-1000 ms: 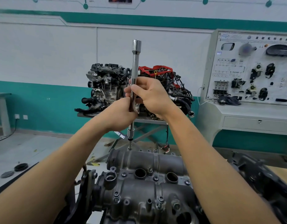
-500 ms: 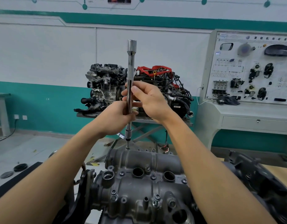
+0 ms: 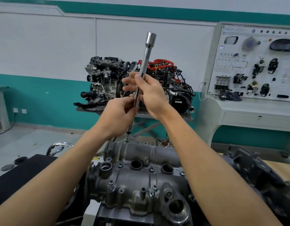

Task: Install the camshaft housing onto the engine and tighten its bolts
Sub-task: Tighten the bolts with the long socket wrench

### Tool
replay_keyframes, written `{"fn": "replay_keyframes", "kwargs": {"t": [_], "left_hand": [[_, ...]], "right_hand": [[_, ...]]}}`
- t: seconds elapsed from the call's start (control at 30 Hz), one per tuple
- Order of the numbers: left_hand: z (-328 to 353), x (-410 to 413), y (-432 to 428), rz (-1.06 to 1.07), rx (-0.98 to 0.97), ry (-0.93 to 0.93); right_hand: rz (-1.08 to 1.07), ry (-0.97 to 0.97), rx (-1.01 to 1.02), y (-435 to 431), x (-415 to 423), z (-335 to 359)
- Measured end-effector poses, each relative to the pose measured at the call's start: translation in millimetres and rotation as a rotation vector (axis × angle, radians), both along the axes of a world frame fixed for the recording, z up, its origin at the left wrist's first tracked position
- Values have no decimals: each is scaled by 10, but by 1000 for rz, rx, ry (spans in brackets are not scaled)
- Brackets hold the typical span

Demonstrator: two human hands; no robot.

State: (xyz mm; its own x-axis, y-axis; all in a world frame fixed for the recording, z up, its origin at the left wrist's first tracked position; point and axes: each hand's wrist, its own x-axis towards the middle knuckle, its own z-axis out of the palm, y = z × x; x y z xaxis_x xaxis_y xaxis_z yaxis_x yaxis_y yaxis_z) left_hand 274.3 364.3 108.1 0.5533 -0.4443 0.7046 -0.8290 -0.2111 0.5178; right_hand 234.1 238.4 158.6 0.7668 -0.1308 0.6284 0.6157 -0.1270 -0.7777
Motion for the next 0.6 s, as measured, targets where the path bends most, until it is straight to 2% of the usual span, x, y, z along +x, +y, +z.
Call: {"fn": "replay_keyframes", "kwargs": {"t": [0.13,0.3,0.4,0.47,0.6], "left_hand": [[10,21,36,-15,36,20],[-76,32,32,216,-84,-26],[-60,28,66,179,-65,5],[-34,10,76,129,-4,-12],[-21,-17,107,28,86,12]], "right_hand": [[113,30,0,-11,-57,33],[-119,-102,1,70,-8,-31],[-188,-138,40,89,-2,-60],[-161,-115,35,99,-17,-54],[38,-37,16,75,-84,-11]]}}
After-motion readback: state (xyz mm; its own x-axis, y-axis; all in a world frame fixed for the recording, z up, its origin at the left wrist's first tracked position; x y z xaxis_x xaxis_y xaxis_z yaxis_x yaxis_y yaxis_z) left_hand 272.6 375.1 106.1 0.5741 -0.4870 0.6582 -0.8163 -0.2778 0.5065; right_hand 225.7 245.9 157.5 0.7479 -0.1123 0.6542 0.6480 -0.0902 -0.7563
